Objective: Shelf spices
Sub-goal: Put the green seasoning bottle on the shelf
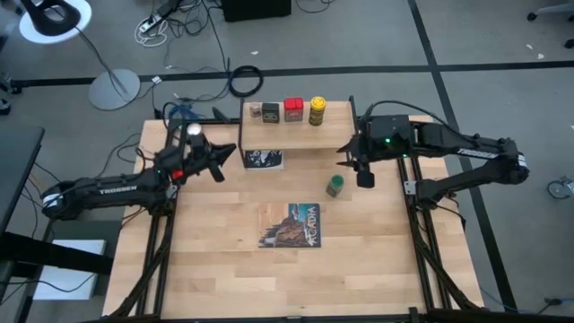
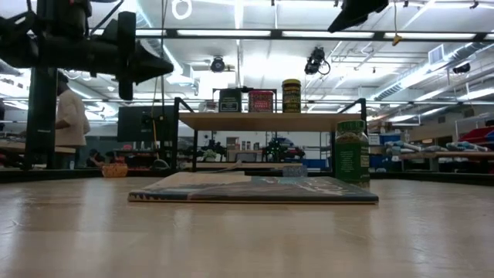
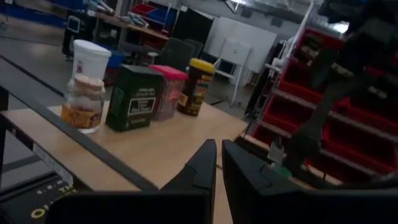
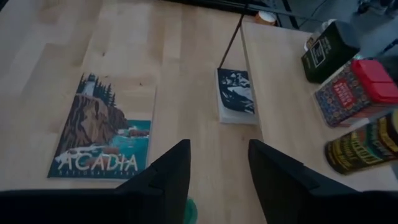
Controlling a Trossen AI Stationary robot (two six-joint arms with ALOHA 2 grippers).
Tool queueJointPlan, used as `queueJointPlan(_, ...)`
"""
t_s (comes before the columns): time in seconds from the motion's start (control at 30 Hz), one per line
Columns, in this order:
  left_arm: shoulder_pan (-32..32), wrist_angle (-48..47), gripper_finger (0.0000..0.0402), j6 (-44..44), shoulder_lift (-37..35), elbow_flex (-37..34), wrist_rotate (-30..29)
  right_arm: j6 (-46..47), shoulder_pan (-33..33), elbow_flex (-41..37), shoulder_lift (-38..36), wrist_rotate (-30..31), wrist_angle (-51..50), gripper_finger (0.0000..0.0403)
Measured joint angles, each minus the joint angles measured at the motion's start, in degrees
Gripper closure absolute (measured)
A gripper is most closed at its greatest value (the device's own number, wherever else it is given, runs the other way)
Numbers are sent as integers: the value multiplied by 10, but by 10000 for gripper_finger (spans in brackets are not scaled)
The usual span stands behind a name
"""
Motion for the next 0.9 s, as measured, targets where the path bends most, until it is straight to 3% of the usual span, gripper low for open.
queueJointPlan(0.3,-28,-5,371,35,1,-30,10,70,-4,0,53,16,27,227)
queueJointPlan(0.5,-64,-5,371,9,1,-70,0,115,-3,0,58,16,30,172)
queueJointPlan(0.67,-101,13,371,-23,2,-107,-47,192,-3,0,63,18,10,120)
queueJointPlan(0.9,-115,-8,371,47,15,-107,-56,275,-2,0,94,67,-28,89)
